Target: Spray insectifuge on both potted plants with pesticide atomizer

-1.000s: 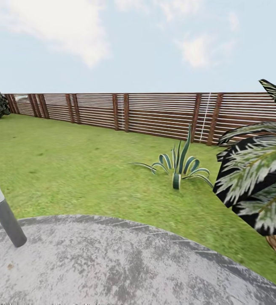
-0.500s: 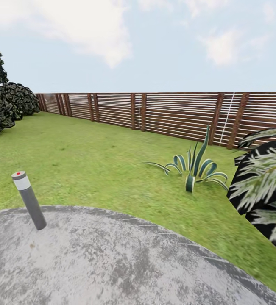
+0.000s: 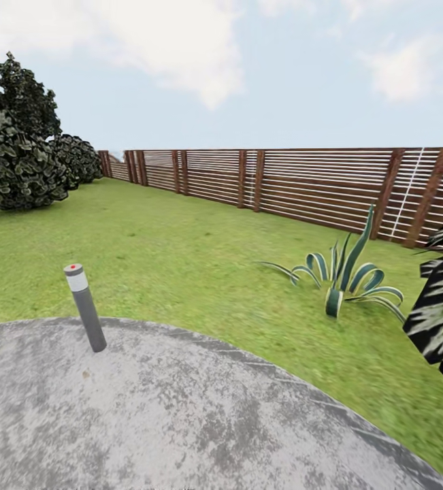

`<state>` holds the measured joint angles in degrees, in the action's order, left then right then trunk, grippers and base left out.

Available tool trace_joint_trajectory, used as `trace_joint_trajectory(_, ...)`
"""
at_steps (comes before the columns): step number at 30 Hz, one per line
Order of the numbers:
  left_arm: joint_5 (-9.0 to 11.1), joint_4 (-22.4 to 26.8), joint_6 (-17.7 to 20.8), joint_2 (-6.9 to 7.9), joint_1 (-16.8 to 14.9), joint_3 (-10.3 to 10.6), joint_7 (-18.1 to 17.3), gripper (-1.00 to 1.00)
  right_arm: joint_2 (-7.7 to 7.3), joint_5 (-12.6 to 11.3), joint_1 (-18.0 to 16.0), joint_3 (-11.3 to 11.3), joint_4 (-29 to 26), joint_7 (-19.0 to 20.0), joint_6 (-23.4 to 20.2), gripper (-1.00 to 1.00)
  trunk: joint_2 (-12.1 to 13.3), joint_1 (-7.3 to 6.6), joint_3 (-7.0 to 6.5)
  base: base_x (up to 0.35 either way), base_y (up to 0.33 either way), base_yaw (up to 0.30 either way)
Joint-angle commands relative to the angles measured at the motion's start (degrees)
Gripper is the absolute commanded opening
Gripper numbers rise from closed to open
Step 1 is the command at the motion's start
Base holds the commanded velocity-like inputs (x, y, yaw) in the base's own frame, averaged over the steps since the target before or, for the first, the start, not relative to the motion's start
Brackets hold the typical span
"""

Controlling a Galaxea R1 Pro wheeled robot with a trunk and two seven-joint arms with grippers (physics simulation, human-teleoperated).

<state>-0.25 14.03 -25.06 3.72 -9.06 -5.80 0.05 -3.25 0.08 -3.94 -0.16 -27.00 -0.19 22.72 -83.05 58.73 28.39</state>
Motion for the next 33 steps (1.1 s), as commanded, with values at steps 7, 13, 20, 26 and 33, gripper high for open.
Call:
trace_joint_trajectory(7, 0.4, -0.1, -0.2, 0.21, -0.1, -0.4, 0.1, 1.00, 0.05, 0.0, 0.0, 0.0, 0.0, 0.0, 0.1, 1.00, 0.0, 0.00, 0.06, 0.000, 0.000, 0.275)
trace_joint_trajectory(13, 0.5, -0.1, -0.1, 0.18, -0.1, -0.5, 0.1, 1.00, 0.08, 0.0, 0.0, 0.2, 0.0, 0.0, 0.1, 1.00, -0.8, 0.44, 0.42, 0.000, 0.000, 0.275)
trace_joint_trajectory(20, 0.4, -0.1, -0.1, 0.13, -0.1, -0.5, 0.1, 1.00, 0.08, 0.0, 0.0, 0.2, 0.0, 0.0, 0.2, 1.00, -3.6, 1.97, 1.67, 0.000, 0.000, 0.275)
trace_joint_trajectory(26, 0.4, -0.1, -0.1, 0.13, -0.1, -0.4, 0.1, 1.00, 0.08, 0.1, 0.0, 0.3, 0.0, 0.0, 0.2, 1.00, -6.0, 3.29, 2.81, 0.000, 0.000, 0.275)
trace_joint_trajectory(33, 0.4, -0.1, -0.1, 0.15, -0.1, -0.4, 0.1, 1.00, 0.08, 0.1, 0.0, 0.3, 0.0, 0.0, 0.1, 1.00, -8.9, 4.83, 4.30, 0.000, 0.000, 0.275)
